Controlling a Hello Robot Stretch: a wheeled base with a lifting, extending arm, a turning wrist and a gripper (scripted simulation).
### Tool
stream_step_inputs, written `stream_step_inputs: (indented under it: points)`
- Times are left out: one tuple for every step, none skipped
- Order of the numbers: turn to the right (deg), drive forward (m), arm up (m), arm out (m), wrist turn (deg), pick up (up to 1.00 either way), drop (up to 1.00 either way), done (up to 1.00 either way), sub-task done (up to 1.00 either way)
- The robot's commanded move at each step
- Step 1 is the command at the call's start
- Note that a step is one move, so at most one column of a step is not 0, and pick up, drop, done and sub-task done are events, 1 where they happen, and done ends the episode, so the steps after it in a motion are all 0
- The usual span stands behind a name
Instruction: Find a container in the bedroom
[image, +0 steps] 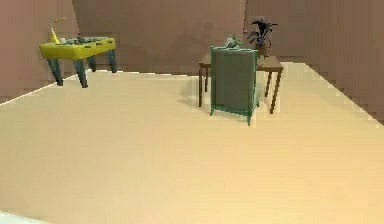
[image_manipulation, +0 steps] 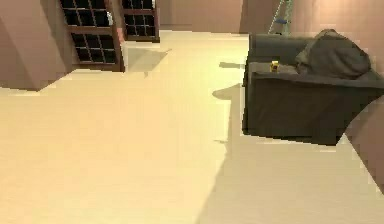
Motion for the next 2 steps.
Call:
stream_step_inputs:
  points:
    - [0.0, 0.9, 0.0, 0.0, 0.0, 0.0, 0.0, 0.0, 0.0]
    - [-33.0, 0.0, 0.0, 0.0, 0.0, 0.0, 0.0, 0.0, 0.0]
